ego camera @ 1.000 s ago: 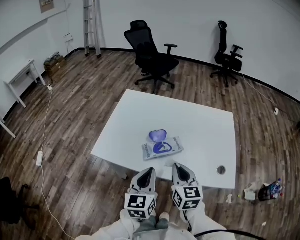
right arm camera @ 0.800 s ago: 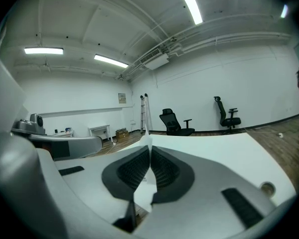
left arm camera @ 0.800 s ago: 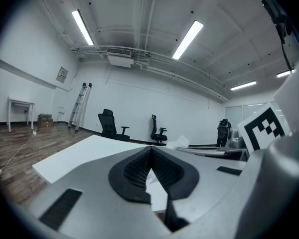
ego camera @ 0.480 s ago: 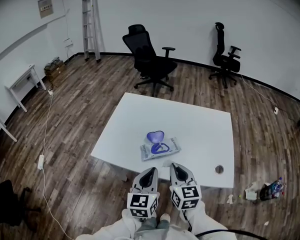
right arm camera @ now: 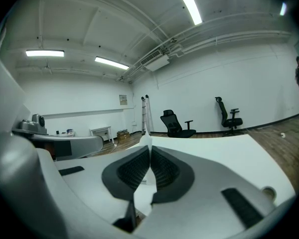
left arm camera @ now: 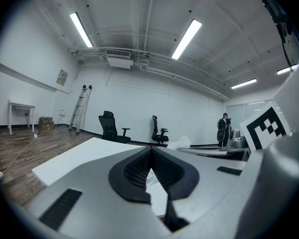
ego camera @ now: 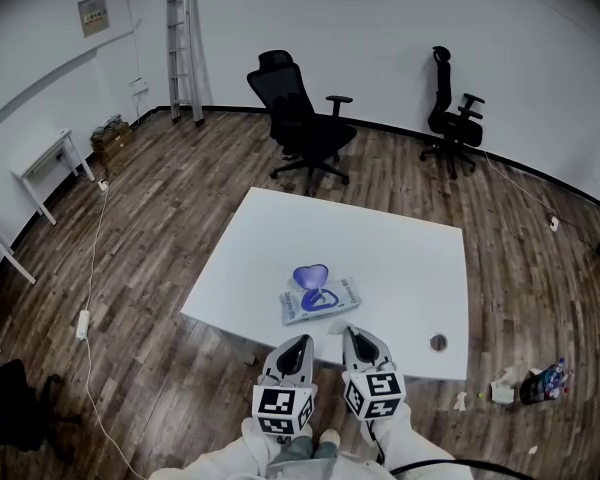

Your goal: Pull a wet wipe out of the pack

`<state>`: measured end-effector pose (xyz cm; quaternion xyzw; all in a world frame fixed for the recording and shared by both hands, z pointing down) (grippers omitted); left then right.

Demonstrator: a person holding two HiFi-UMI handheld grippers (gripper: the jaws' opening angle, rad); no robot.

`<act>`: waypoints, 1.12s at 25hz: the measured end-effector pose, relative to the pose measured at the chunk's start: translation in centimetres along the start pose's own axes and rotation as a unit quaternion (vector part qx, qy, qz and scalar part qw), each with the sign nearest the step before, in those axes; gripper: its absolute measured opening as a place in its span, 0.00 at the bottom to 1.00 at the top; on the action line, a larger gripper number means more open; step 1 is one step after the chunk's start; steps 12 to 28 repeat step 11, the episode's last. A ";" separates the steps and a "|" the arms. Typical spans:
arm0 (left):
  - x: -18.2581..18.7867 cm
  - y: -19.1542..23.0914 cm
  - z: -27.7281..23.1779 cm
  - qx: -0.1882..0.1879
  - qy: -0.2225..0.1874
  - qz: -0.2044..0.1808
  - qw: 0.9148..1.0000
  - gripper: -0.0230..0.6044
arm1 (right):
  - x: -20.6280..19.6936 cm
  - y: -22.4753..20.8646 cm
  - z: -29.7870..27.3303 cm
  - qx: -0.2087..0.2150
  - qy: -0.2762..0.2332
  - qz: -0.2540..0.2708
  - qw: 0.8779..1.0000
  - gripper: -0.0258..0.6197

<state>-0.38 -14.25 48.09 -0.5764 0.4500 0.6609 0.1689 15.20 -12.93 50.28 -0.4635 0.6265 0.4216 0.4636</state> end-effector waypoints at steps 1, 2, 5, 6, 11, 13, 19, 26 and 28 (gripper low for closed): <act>0.0 0.0 -0.1 0.000 0.000 0.000 1.000 0.03 | 0.0 -0.1 0.0 0.000 0.000 -0.001 1.000 0.06; 0.0 0.0 -0.1 0.000 -0.001 0.000 1.000 0.03 | 0.0 -0.1 0.0 -0.001 0.000 -0.001 1.000 0.06; 0.0 -0.1 -0.1 -0.001 0.000 0.001 1.000 0.03 | 0.0 -0.2 0.0 -0.001 -0.001 -0.001 1.000 0.06; 0.0 -0.2 -0.1 0.000 0.000 0.001 1.000 0.03 | 0.1 -0.2 0.0 0.000 -0.001 -0.001 1.000 0.06; -0.2 -0.7 -0.4 0.001 -0.002 0.001 1.000 0.03 | -0.1 -0.8 0.3 0.001 -0.002 -0.001 1.000 0.06; -0.2 -0.7 -0.4 0.001 -0.002 0.001 1.000 0.03 | -0.1 -0.8 0.3 0.001 -0.002 -0.001 1.000 0.06; -0.2 -0.7 -0.4 0.001 -0.002 0.001 1.000 0.03 | -0.1 -0.8 0.3 0.001 -0.002 -0.001 1.000 0.06; -0.2 -0.7 -0.4 0.001 -0.002 0.001 1.000 0.03 | -0.1 -0.8 0.3 0.001 -0.002 -0.001 1.000 0.06; -0.2 -0.7 -0.4 0.001 -0.002 0.001 1.000 0.03 | -0.1 -0.8 0.3 0.001 -0.002 -0.001 1.000 0.06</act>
Point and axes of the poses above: the fingertips, and each gripper's own axes: z backward along the fingers, y to its left, x out of its top, the point moved 8 cm from there along z, backward along the fingers, and after that the axes turned 13 degrees about z, right-handed, at the moved point
